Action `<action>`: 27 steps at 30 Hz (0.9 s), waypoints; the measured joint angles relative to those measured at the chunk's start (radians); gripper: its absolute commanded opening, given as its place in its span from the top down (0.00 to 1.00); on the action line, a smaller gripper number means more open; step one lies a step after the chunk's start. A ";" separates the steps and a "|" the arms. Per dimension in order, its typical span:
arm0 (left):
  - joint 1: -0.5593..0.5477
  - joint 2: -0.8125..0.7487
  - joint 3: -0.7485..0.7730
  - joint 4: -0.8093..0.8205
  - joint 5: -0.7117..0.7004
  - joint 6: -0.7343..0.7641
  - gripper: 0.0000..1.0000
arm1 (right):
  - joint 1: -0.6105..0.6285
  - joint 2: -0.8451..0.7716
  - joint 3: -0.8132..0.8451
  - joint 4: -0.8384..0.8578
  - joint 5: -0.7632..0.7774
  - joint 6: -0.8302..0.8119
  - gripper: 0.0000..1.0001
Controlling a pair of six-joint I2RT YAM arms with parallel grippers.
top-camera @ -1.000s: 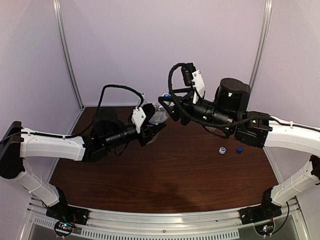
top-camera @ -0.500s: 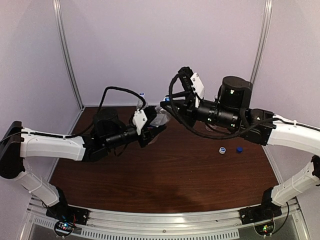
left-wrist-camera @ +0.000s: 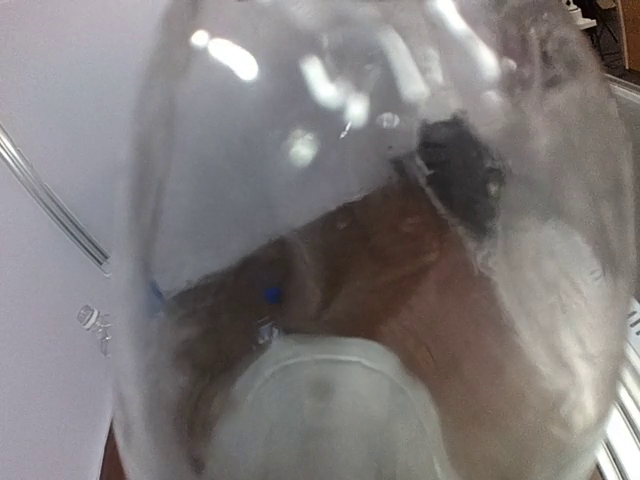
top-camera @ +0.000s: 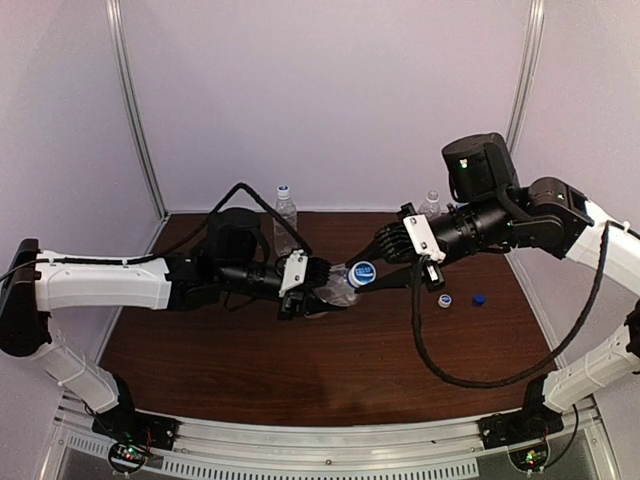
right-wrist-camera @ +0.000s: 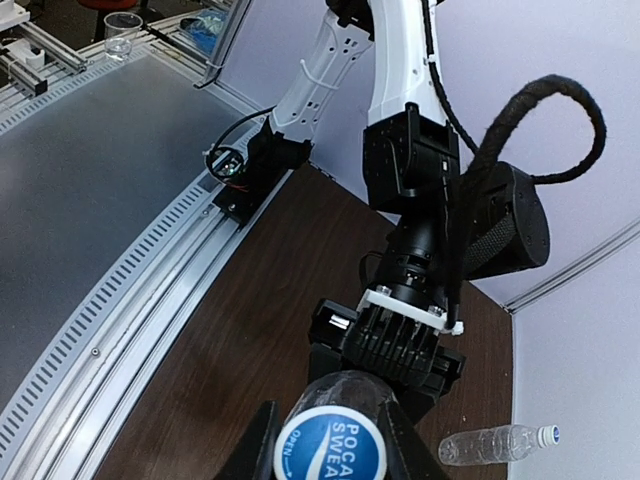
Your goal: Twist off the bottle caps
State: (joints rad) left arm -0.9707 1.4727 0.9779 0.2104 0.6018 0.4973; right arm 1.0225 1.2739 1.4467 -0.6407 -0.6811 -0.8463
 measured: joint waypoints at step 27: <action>0.003 0.025 -0.021 0.006 0.103 -0.018 0.66 | -0.006 -0.027 -0.101 0.098 -0.070 -0.040 0.96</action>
State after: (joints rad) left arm -0.9676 1.4975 0.9573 0.2161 0.7052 0.4793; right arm 1.0168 1.2472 1.3457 -0.5423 -0.7509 -0.8860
